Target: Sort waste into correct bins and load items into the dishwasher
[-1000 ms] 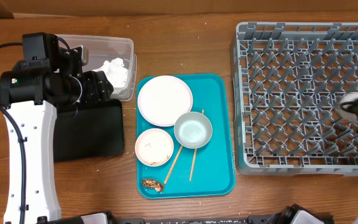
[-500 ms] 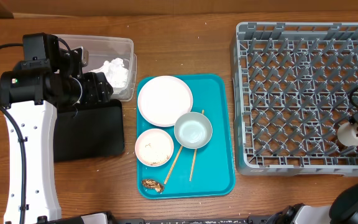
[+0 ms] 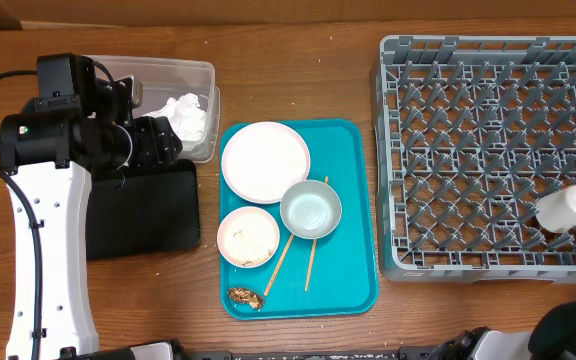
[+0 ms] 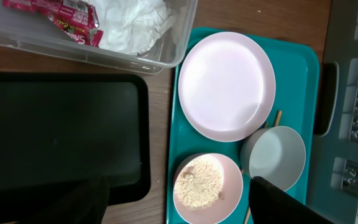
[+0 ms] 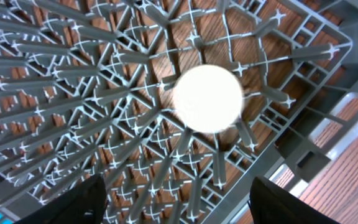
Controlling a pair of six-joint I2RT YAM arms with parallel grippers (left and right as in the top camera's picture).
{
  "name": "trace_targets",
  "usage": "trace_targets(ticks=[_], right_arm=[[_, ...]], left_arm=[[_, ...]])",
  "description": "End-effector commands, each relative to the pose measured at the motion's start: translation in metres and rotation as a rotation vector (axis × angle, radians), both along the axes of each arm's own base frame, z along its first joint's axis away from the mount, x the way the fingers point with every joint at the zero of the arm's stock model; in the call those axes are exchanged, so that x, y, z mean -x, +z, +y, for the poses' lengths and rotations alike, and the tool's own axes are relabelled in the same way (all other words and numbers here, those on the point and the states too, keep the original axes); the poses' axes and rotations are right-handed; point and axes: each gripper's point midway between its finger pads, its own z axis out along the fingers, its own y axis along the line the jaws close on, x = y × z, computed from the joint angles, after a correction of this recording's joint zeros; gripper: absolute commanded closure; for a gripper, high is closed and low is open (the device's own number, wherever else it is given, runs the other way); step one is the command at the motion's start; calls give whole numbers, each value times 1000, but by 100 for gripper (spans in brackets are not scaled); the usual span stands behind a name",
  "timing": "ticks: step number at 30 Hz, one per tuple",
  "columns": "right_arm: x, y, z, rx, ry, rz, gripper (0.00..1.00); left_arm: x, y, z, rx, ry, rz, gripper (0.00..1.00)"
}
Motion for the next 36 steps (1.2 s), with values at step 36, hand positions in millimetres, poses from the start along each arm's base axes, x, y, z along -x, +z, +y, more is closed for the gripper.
trace_targets(ticks=[36], right_arm=[[-47, -100, 383, -65, 1172, 74, 33]], left_arm=[[3, 0, 2, -6, 7, 17, 21]])
